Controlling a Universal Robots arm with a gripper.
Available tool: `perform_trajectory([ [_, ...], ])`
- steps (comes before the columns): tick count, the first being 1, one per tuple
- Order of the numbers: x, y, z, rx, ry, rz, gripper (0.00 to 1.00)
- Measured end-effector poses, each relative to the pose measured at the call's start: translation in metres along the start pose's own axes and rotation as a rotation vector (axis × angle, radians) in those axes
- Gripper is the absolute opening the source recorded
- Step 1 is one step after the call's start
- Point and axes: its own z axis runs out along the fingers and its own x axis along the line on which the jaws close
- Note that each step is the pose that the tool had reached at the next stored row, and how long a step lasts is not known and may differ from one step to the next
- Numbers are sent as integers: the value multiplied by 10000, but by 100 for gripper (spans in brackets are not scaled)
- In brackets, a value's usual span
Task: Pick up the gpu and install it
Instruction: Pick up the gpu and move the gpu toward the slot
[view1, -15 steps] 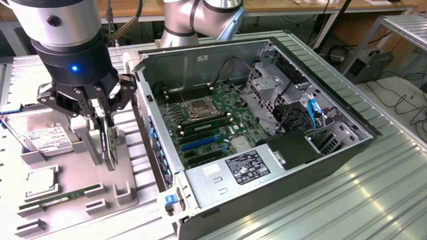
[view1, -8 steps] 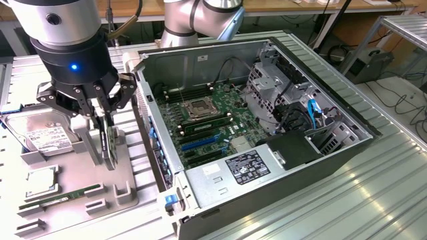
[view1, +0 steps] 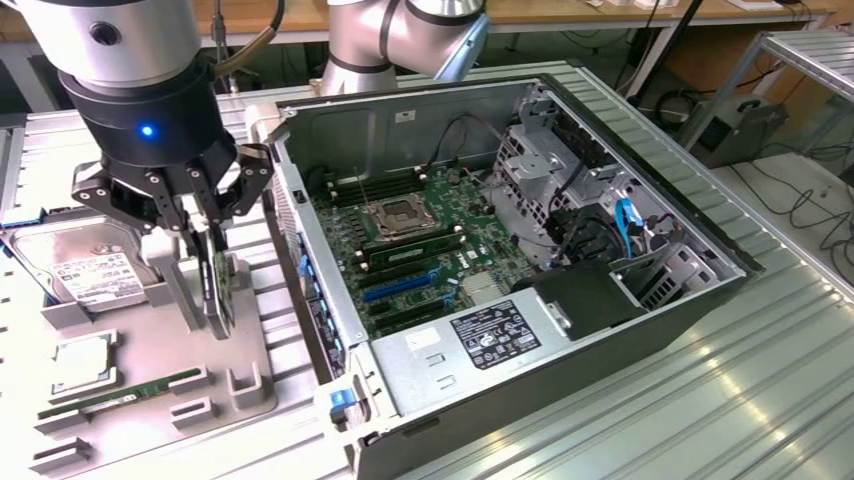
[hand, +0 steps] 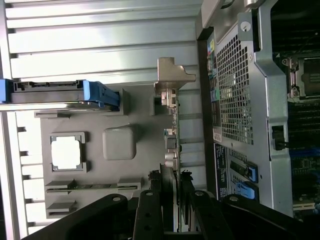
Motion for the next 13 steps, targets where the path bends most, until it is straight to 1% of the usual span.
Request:
perform_trajectory([
  [13,-1,2,-36,0,0,-1,27],
])
